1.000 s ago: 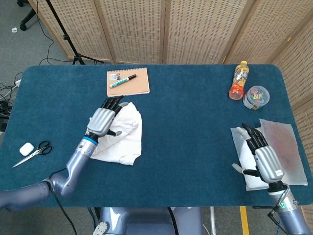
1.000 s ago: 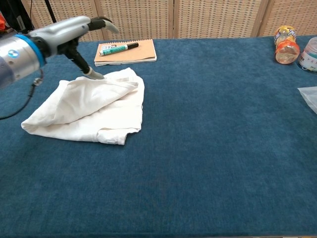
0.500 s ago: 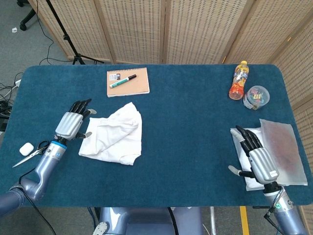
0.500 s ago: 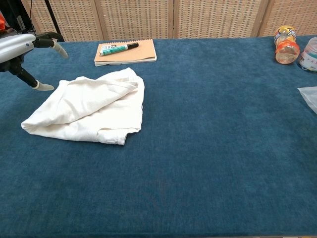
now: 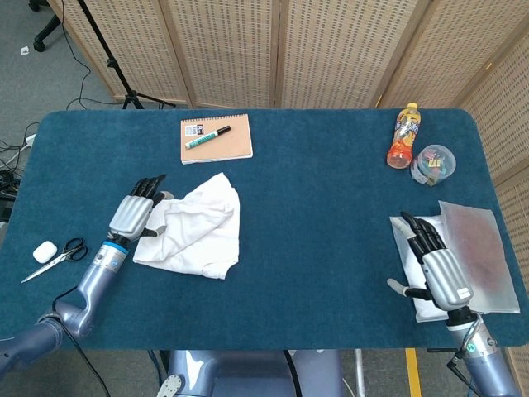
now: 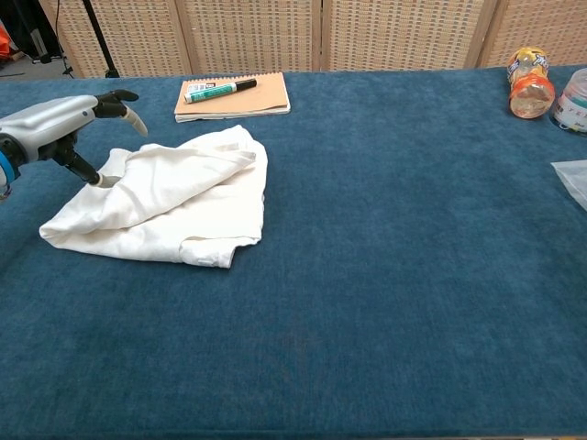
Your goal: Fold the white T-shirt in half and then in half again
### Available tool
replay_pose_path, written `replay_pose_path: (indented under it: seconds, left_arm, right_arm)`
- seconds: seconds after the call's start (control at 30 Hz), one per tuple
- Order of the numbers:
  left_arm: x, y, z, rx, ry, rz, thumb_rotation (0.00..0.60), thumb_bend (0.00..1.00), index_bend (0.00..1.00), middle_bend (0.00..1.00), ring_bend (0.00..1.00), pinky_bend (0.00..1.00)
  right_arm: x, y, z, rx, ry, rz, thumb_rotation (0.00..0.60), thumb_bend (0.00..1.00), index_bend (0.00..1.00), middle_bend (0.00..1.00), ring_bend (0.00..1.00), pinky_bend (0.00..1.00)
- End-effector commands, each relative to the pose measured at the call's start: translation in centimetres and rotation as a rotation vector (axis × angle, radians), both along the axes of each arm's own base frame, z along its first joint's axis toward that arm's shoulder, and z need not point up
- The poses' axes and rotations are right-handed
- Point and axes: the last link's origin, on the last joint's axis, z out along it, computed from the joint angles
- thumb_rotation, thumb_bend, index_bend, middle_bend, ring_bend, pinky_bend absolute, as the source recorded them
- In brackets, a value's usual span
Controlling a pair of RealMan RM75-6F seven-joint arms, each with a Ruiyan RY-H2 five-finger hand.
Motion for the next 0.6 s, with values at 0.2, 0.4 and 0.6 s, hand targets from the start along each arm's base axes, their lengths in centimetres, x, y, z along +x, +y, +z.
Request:
replay_pose_path:
  seconds: [0.2,0.4,0.6]
  left_arm:
    - [0.4,0.3,-1.0,0.011,-0.004,0.016,0.6,0.26,0.35,0.0,0.0,0.0]
    - [0.6,0.2,-1.5,0.009,0.0,0.021,0.6,0.35,0.44,0.0,0.0,0.0]
    - [0.5,0.2,-1.4,0.016,-0.001,0.02,0.6,0.38,0.51,0.0,0.0,0.0]
  right_arm:
    - [-0.1,0.0,0.1,0.0,-0.005,-0.002,0.6,0.0,0.0,0.0,0.0,0.05]
    - [0.0,0.0,0.2,0.0,-0.005,-0.002,0.6,0.0,0.0,0.0,0.0,0.05]
    - [0.0,0.0,0.1,0.002,-0.005,-0.003,0.6,0.0,0.0,0.0,0.0,0.05]
